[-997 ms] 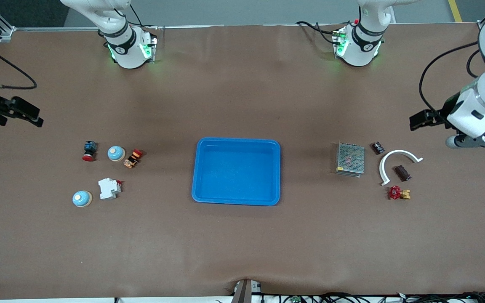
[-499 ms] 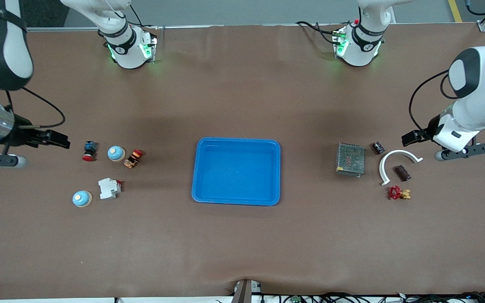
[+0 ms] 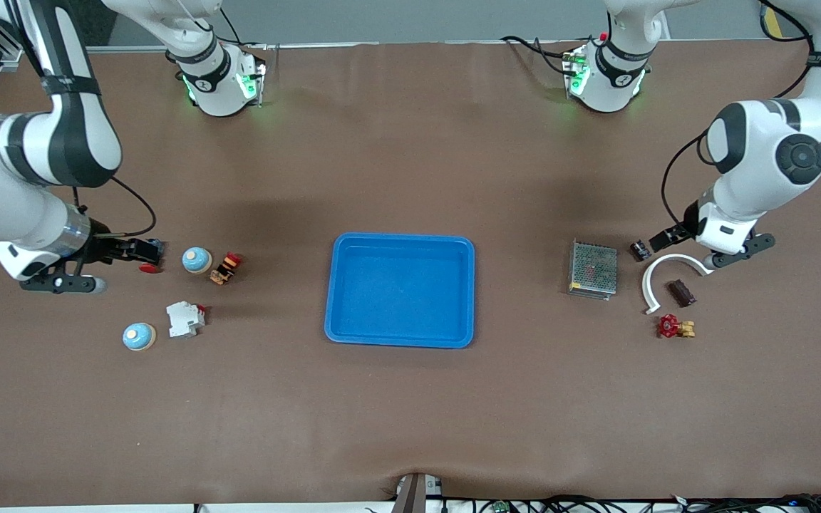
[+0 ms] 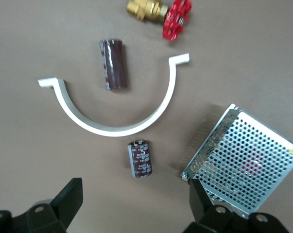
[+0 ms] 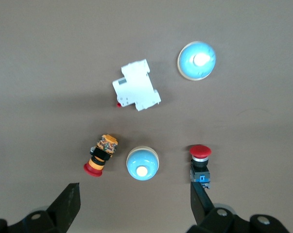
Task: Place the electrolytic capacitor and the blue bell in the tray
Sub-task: 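Grasp the brown capacitor with the left gripper while the right gripper grasps the bell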
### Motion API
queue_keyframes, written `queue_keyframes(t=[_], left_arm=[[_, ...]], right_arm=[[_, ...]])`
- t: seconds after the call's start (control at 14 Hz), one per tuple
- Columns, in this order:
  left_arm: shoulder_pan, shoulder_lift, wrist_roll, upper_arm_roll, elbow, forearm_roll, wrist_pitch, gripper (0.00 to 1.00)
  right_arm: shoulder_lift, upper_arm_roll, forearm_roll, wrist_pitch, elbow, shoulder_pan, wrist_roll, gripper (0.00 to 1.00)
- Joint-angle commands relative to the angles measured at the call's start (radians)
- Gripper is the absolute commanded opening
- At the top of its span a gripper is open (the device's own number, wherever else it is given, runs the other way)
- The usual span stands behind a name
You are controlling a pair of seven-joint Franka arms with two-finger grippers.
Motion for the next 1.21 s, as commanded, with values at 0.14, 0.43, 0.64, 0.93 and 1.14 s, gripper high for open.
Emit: queue_keyframes(t=[0.14, 0.43, 0.64, 0.93, 1.14], left_arm=[[0.002, 0.103, -0.046, -0.004, -0.041, -0.014, 0.157, 0.82], [0.006, 0.207, -0.049, -0.004, -0.060, -0.014, 0.310, 0.79], [0.006, 0.238, -0.049, -0.003, -0.060, -0.012, 0.346, 0.74], [0.007, 0.235, -0.049, -0.003, -0.061, -0.012, 0.343, 0.03], [0.006, 0.197, -0.048, -0.004, -0.060, -0.012, 0.321, 0.00]], right_arm=[[0.015, 0.003, -0.007, 0.067, -0.086, 0.005, -0.016, 1.00], [0.087, 0.001, -0.012, 0.126, -0.090, -0.002, -0.025, 1.00], [0.126, 0.001, -0.012, 0.140, -0.090, -0.005, -0.039, 1.00], [0.160, 0.001, -0.016, 0.160, -0.092, -0.005, -0.048, 1.00], [0.187, 0.001, -0.018, 0.176, -0.101, -0.005, -0.062, 1.00]])
